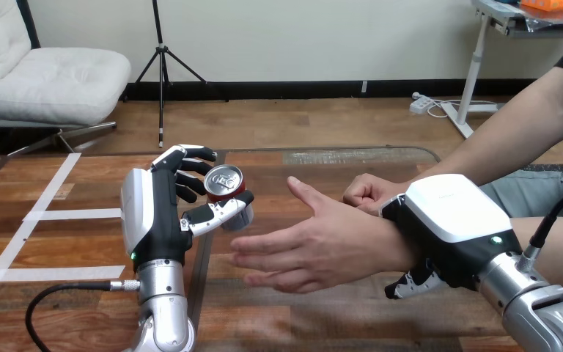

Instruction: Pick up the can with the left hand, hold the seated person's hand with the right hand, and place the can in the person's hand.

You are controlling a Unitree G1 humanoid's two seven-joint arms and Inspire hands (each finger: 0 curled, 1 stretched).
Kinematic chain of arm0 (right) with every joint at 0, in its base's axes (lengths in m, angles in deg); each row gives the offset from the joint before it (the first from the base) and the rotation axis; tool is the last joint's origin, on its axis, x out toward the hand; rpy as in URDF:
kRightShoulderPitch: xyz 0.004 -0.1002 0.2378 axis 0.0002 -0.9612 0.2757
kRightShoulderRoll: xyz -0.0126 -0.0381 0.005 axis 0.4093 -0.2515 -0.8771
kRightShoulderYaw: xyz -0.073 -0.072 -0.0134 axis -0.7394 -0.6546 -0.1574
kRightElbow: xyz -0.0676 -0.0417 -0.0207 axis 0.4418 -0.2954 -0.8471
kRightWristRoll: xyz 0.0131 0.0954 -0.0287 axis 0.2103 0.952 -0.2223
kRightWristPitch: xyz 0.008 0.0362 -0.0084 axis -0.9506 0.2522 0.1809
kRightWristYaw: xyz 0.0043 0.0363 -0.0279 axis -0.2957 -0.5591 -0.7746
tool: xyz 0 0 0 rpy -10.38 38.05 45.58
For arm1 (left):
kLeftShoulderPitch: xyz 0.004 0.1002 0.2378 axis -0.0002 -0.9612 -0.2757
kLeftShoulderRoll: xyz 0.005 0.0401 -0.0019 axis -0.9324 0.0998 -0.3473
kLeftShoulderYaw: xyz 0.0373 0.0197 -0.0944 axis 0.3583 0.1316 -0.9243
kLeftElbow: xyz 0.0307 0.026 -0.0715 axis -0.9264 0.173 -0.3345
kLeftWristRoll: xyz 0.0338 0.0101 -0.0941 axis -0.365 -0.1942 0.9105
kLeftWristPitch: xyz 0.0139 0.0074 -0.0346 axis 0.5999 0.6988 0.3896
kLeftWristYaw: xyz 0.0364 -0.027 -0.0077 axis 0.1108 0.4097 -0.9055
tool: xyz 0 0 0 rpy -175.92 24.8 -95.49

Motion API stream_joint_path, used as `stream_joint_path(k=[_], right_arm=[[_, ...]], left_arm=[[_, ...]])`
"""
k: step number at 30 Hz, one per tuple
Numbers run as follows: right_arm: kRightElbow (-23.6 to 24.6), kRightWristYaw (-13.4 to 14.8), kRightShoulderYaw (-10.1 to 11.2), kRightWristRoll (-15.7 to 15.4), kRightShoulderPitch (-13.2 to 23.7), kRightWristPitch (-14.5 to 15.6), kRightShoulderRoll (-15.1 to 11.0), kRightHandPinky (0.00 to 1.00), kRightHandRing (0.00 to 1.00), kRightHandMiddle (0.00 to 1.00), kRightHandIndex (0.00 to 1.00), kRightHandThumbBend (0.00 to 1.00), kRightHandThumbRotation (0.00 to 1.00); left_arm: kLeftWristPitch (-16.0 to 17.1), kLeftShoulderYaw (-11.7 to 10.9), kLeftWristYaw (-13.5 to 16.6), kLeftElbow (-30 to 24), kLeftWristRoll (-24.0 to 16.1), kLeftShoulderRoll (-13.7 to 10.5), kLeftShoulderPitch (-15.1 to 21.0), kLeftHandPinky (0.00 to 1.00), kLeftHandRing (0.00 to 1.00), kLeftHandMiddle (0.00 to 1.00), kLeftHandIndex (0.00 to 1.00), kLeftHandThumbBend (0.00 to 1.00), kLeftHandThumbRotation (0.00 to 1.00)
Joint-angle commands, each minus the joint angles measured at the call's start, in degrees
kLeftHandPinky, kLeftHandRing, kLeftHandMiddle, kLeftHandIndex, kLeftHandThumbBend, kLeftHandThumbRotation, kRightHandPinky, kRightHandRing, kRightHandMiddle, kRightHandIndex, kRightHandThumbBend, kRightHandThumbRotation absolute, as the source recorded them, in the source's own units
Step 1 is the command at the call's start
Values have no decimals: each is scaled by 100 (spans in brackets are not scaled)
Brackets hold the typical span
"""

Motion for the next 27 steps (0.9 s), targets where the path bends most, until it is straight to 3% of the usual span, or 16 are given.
stream_joint_path(k=[1,27], right_arm=[[52,121,-47,44,324,-149,50,26,32,41,45,90,0],[89,-132,-127,59,367,-52,56,20,26,36,46,90,0]], left_arm=[[235,65,54,-409,-63,29,281,39,43,51,57,69,0],[338,128,6,-462,-180,146,242,39,43,50,56,69,0]])
